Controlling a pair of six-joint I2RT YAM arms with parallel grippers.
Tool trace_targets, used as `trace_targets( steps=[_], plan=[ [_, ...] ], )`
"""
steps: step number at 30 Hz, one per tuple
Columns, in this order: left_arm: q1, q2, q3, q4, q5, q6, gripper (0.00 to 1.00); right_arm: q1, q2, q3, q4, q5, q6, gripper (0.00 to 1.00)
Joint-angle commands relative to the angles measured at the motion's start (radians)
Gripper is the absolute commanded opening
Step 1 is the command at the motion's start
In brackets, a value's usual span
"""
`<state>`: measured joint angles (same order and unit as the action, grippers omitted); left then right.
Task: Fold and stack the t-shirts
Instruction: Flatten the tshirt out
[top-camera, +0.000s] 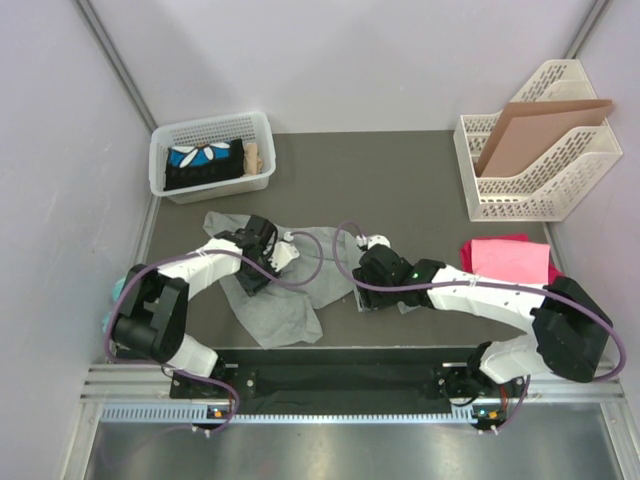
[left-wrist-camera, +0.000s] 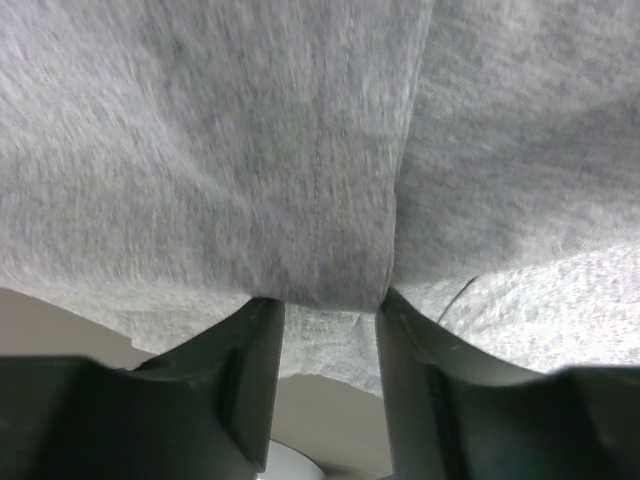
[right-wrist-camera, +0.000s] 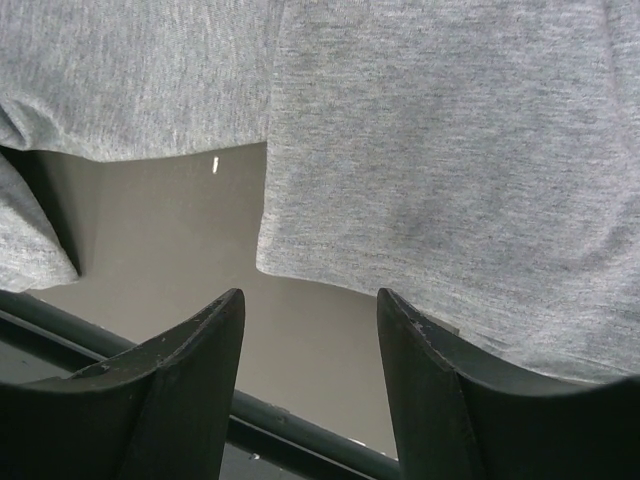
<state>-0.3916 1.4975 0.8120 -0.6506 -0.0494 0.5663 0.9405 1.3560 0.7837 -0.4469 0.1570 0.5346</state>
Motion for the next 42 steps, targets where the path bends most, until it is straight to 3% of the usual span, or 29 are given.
trace_targets(
  steps=[1,6,10,12,14,18,30,42],
  plan=[
    [0.003,0.03,0.049,0.02,0.006,-0.003,0.42,0.014,0.02,0.0,0.059,0.015,-0.004,0.55],
    [0.003,0.007,0.061,-0.004,0.0,0.004,0.4,0.014,0.061,0.002,0.082,0.01,-0.007,0.55],
    [0.003,-0.025,0.072,-0.041,0.005,0.003,0.5,0.015,0.086,0.012,0.089,0.0,-0.008,0.55],
    [0.005,-0.048,0.073,-0.052,0.005,0.0,0.62,0.02,0.088,0.012,0.093,-0.002,-0.008,0.55],
    [0.005,-0.069,0.072,-0.055,0.009,-0.005,0.67,0.02,0.088,0.011,0.094,-0.004,-0.008,0.55],
    [0.005,-0.065,0.064,-0.037,0.017,-0.016,0.68,0.023,0.084,0.009,0.094,-0.002,-0.008,0.54],
    [0.005,0.009,0.087,0.042,-0.001,-0.046,0.62,0.023,0.065,-0.009,0.094,-0.002,-0.002,0.53],
    [0.005,0.012,0.141,0.031,-0.015,-0.043,0.42,0.035,0.055,-0.026,0.102,-0.002,0.01,0.51]
  ],
)
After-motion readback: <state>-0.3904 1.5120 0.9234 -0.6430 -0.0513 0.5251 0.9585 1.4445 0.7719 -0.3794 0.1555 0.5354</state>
